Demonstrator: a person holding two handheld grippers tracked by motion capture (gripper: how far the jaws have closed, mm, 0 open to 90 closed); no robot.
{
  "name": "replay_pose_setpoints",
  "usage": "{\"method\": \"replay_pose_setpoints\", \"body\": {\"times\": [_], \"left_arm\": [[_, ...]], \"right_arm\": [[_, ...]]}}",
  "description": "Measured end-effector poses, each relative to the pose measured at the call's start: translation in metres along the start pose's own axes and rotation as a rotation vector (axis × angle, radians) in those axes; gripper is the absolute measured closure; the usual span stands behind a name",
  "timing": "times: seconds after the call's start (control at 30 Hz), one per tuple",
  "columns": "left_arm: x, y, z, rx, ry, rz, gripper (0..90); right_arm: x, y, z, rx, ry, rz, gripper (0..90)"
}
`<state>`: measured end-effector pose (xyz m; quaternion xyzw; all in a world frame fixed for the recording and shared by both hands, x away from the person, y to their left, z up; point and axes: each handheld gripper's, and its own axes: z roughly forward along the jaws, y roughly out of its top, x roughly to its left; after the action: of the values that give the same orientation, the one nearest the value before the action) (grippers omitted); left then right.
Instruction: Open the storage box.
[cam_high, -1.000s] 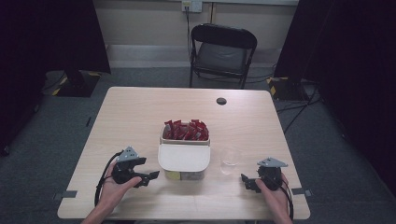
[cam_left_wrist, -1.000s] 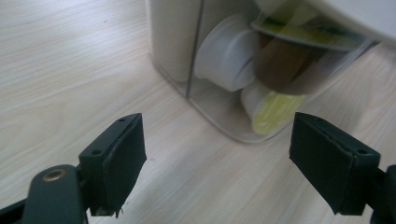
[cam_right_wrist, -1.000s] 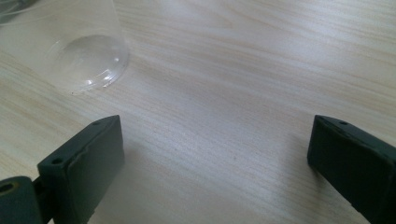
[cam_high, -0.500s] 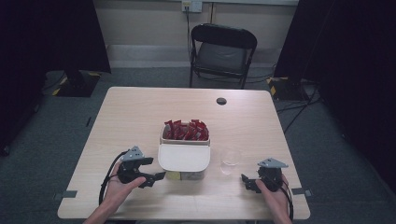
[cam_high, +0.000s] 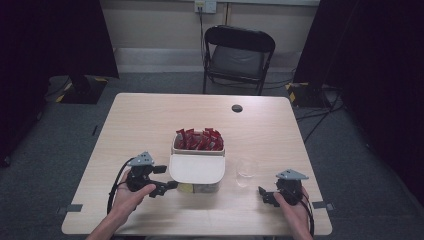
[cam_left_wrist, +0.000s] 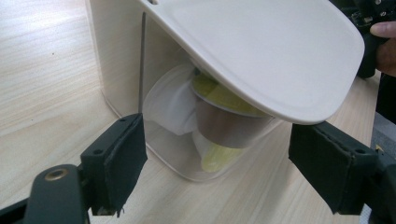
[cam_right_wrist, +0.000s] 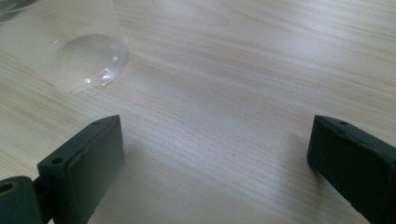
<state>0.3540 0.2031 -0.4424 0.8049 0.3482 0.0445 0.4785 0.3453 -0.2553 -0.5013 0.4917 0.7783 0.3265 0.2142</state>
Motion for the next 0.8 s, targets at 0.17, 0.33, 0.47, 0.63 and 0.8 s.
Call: {"method": "replay_pose_setpoints", "body": {"times": [0.17, 0.33, 0.47, 0.63, 0.8], "left_arm": [[0.001, 0.002, 0.0, 0.0, -0.008, -0.002, 17.9], [-0.001, 0.004, 0.003, 0.008, -0.011, 0.017, 17.0], [-0.003, 0.007, 0.004, -0.006, -0.019, 0.009, 15.8], [-0.006, 0.011, 0.005, -0.019, -0.022, 0.012, 17.9], [-0.007, 0.014, 0.004, -0.029, -0.027, 0.018, 18.3]], "right_arm": [[0.0, 0.0, 0.0, 0.0, 0.0, 0.0, 3.3], [0.0, 0.0, 0.0, 0.0, 0.0, 0.001, 3.3], [0.0, 0.0, 0.0, 0.0, 0.0, 0.001, 3.3], [0.0, 0.0, 0.0, 0.0, 0.0, 0.0, 3.3], [0.0, 0.0, 0.0, 0.001, 0.003, -0.002, 3.3]]}}
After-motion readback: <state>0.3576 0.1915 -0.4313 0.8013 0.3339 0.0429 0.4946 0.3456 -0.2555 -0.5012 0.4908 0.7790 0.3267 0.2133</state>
